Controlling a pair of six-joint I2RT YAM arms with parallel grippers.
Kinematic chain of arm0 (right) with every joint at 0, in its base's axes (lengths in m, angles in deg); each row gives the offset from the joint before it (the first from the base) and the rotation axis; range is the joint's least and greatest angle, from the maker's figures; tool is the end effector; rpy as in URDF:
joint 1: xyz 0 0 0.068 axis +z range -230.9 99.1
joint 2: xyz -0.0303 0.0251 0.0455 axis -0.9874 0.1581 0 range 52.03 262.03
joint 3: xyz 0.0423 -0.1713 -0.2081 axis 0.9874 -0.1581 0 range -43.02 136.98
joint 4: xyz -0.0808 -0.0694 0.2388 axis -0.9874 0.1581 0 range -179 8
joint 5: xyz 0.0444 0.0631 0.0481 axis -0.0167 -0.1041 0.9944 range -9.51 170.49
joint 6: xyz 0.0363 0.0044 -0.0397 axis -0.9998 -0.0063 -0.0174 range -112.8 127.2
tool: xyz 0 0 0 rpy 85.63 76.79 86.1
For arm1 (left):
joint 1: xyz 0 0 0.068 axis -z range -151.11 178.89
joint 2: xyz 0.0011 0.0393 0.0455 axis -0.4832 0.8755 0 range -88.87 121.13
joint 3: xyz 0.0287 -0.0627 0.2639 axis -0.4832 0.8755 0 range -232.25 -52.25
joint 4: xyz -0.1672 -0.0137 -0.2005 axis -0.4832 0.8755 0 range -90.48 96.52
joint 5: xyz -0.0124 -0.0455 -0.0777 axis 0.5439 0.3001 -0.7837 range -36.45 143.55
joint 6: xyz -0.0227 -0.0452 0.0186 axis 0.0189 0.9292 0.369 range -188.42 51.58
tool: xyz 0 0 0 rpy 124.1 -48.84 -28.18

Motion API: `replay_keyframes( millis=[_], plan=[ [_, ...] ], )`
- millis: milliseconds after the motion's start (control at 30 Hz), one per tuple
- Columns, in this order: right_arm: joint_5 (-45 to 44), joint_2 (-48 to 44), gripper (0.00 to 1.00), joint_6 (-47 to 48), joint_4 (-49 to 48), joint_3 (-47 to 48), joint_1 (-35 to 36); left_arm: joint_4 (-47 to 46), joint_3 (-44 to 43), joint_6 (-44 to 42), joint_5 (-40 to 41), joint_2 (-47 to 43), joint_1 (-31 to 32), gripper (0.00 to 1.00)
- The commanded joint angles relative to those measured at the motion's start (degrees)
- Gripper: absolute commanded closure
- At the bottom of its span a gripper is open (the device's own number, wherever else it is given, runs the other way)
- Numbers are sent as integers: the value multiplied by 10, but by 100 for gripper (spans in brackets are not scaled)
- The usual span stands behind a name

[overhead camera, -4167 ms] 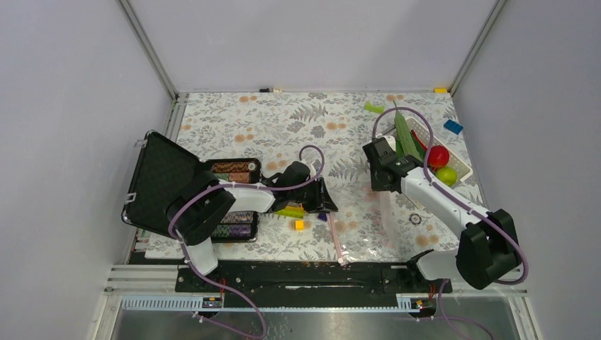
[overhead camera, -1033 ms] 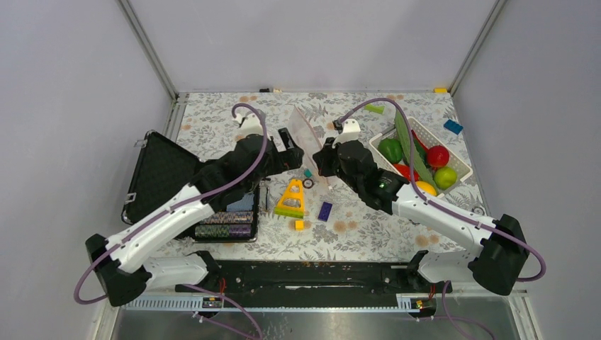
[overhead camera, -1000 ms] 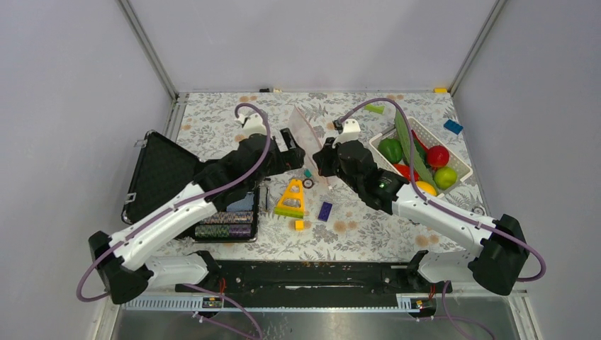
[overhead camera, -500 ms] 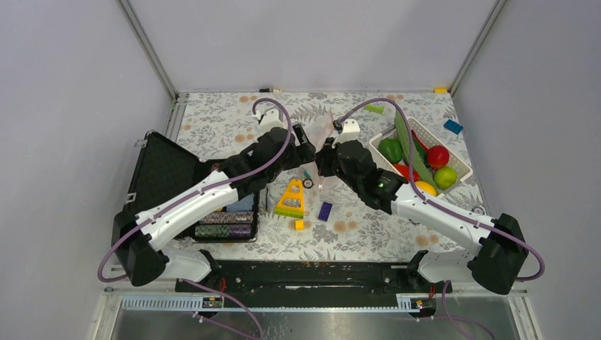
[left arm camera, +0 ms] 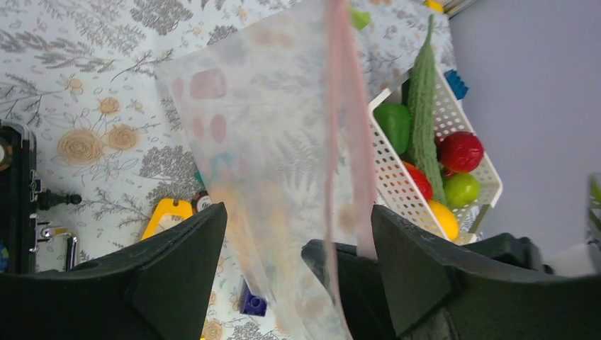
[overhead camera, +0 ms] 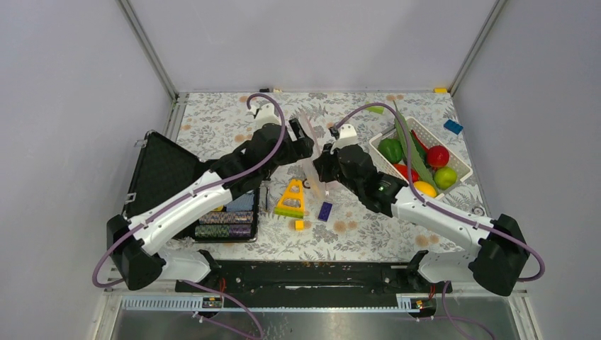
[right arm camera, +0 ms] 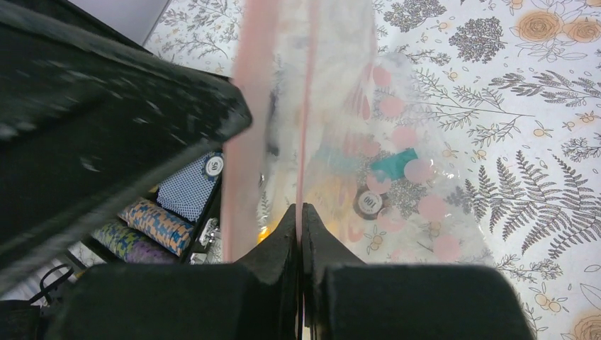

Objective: Place the food in the zip-top bag and seal the zipper
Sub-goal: Open the zipper of the food storage bag at the center of the board.

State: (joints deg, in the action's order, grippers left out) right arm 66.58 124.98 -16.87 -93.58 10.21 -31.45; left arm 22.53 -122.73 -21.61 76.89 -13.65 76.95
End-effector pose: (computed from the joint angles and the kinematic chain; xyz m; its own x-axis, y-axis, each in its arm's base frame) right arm 0.2005 0.2211 0.3113 -0.3943 0.1481 -0.9070 -0.4664 0.8181 0.3364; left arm 0.2085 -0.2108 0.3587 -0.5400 -0.4006 -0.7402 0.0801 0.8510 -0.5190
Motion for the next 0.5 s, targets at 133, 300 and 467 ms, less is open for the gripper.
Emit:
replay_keyframes(
  millis=[133, 300, 467],
  plan=[
    [32, -32, 100, 27, -33, 0, 2, -19, -36, -36, -30, 4, -2, 26],
    [2, -30, 100, 19, -21, 7, 2, -11, -26, -26, -25, 4, -2, 32],
    [-24, -34, 100, 9, -23, 11, 2, -10, -13, -15, -25, 10, -2, 35]
  ],
)
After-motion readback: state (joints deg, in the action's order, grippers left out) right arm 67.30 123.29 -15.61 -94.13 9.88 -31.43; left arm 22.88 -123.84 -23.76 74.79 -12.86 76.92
